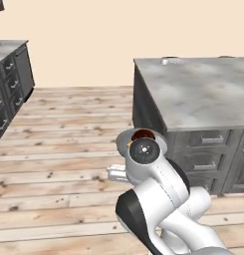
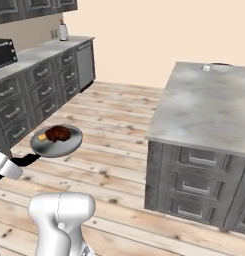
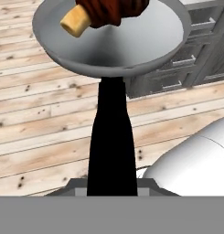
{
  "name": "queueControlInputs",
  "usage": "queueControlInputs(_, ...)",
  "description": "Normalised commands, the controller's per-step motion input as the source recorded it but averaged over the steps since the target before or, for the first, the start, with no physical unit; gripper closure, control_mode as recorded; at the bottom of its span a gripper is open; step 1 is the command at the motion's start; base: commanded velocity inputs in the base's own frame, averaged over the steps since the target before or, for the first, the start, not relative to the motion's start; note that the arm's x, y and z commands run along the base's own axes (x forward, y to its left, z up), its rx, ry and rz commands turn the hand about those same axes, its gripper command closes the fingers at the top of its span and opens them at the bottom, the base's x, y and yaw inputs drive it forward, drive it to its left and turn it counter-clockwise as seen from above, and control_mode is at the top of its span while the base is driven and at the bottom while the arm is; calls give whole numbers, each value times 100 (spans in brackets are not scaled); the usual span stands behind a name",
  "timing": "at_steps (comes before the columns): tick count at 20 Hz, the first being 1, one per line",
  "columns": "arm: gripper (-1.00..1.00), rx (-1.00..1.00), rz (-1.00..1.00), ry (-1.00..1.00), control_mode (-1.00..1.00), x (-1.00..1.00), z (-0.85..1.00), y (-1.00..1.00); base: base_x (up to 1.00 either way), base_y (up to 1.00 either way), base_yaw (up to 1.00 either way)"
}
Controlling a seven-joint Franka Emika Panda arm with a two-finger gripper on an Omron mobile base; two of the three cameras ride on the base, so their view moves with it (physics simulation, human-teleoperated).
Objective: Pick up the pan with the steak in it and place it on the dining table. Then place the steak on the plate.
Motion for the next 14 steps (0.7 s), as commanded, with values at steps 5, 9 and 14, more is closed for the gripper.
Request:
queueControlInputs(5,100,0,0,0,100,0,0,0,0,45,3)
queueControlInputs(9,100,0,0,0,100,0,0,0,37,0,0)
queueControlInputs(14,100,0,0,0,100,0,0,0,95,0,0)
